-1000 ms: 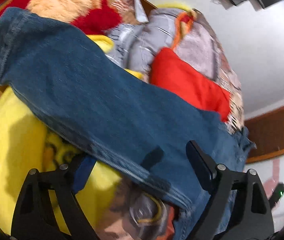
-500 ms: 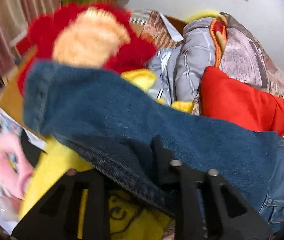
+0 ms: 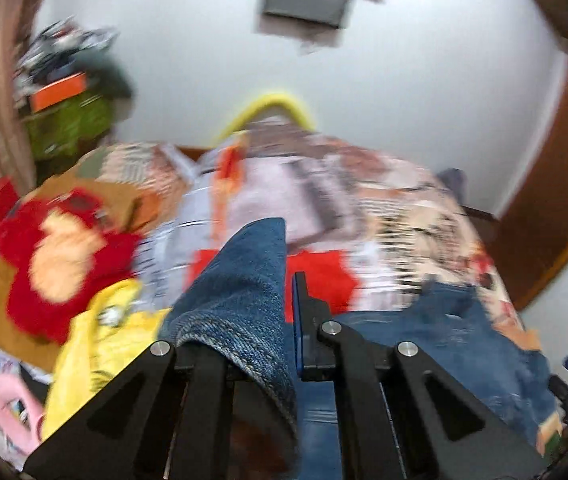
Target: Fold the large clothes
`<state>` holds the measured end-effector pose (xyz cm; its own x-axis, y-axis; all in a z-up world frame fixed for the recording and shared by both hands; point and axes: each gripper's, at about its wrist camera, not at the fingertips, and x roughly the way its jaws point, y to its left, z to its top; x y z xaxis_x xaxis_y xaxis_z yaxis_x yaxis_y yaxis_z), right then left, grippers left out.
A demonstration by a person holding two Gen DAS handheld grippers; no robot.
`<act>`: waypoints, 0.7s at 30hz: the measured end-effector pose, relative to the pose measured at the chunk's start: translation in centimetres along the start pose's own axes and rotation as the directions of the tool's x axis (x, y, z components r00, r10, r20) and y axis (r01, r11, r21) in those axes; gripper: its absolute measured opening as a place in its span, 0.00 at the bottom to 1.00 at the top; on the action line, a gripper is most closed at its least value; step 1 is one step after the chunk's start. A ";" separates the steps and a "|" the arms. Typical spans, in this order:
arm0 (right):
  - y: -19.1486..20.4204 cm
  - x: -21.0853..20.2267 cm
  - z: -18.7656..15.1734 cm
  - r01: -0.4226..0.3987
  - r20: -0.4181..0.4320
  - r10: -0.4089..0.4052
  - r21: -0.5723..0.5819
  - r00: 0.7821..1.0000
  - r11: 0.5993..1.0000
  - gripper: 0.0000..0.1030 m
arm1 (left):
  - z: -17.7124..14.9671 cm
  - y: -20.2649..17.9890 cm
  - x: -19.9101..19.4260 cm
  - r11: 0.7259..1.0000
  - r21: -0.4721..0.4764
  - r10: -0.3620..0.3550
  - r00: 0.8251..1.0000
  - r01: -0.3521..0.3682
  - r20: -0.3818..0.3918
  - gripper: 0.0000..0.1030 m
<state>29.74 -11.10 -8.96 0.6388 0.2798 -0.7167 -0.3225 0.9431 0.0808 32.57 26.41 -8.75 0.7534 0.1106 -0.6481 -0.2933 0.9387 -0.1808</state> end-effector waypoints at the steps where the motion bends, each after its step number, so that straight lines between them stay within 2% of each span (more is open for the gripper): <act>1: -0.4 -0.3 -0.1 0.001 0.006 -0.001 -0.002 1.000 1.000 1.00 | -0.1 -1.8 -0.1 0.999 0.018 -0.029 1.000 0.029 -0.002 0.06; 5: -1.7 -1.1 -0.7 -0.012 0.007 0.012 -0.006 1.000 1.000 1.00 | -1.3 -8.7 0.6 0.986 0.114 -0.115 0.992 0.120 -0.053 0.06; 10: -3.4 -1.2 -1.8 -0.024 -0.016 0.024 0.006 1.000 1.000 1.00 | -4.8 -15.9 3.5 0.956 0.234 -0.135 0.976 0.174 -0.173 0.06; 14: -4.6 -1.3 -2.9 -0.021 -0.039 0.021 0.013 0.999 1.000 1.00 | -9.3 -19.4 6.5 0.936 0.261 -0.144 0.934 0.236 -0.327 0.06; 19: -5.9 -1.5 -4.1 0.003 -0.055 -0.002 0.006 0.998 1.000 1.00 | -14.7 -22.8 8.6 0.904 0.349 -0.075 0.895 0.247 -0.439 0.07; 20: -6.0 -1.5 -4.2 0.005 -0.060 -0.005 0.004 0.998 1.000 1.00 | -15.9 -23.3 8.6 0.898 0.361 -0.068 0.888 0.253 -0.454 0.13; 21: -6.1 -1.4 -4.3 0.005 -0.068 -0.005 0.001 0.998 1.000 1.00 | -16.5 -23.3 8.7 0.895 0.365 -0.064 0.884 0.256 -0.463 0.24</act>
<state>27.80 -18.03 -11.38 0.5914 0.2622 -0.7625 -0.3187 0.9447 0.0777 36.24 0.07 -22.38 0.4129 -0.1133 -0.9037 0.1451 0.9877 -0.0575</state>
